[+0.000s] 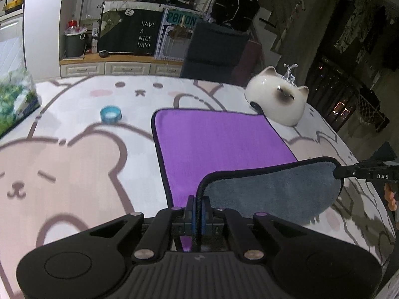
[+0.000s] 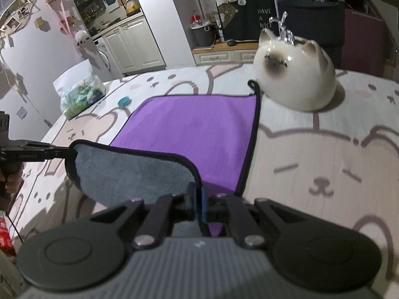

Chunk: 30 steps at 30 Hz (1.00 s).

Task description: Fold towel

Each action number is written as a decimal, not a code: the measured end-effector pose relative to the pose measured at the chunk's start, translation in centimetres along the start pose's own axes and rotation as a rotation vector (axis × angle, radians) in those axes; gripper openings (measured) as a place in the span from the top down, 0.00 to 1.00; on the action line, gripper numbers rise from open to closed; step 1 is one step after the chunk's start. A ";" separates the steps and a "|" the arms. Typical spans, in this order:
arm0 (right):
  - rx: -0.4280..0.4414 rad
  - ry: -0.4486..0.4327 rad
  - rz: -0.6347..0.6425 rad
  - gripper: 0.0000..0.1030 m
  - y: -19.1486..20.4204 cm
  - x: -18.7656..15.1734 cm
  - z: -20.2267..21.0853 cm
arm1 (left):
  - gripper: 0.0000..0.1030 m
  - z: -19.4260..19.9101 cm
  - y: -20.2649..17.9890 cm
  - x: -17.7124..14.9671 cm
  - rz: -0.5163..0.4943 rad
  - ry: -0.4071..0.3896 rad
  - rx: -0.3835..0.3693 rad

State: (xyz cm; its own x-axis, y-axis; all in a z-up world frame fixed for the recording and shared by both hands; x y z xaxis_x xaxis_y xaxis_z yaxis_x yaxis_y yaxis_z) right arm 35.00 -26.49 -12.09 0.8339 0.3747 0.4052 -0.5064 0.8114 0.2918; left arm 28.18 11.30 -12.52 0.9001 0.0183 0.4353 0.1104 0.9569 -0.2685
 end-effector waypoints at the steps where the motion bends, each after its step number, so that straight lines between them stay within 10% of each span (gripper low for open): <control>1: -0.005 -0.006 0.001 0.95 -0.2 0.6 -0.1 | 0.96 -0.1 0.1 0.7 -0.005 -0.002 0.003; 30: -0.106 -0.045 -0.021 0.95 -5.2 13.8 -5.9 | 0.96 -7.3 3.9 15.4 -0.009 -0.008 0.088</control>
State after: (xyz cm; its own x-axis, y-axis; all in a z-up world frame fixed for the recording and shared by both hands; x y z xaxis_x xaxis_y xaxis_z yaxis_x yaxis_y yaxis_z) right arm 50.46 -22.93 -13.12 0.8322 0.3381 0.4395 -0.4605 0.8629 0.2082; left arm 45.53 13.17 -13.18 0.8956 0.0115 0.4448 0.0807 0.9789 -0.1876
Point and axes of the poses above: each gripper's, at about its wrist camera, not at the fingertips, and z roughly against the way its jaws point, y to its left, x to its top, the point moved 3 cm from there along -z, roughly the way its jaws point, and after that the axes turned 15 degrees about y, right-handed, at the moved point
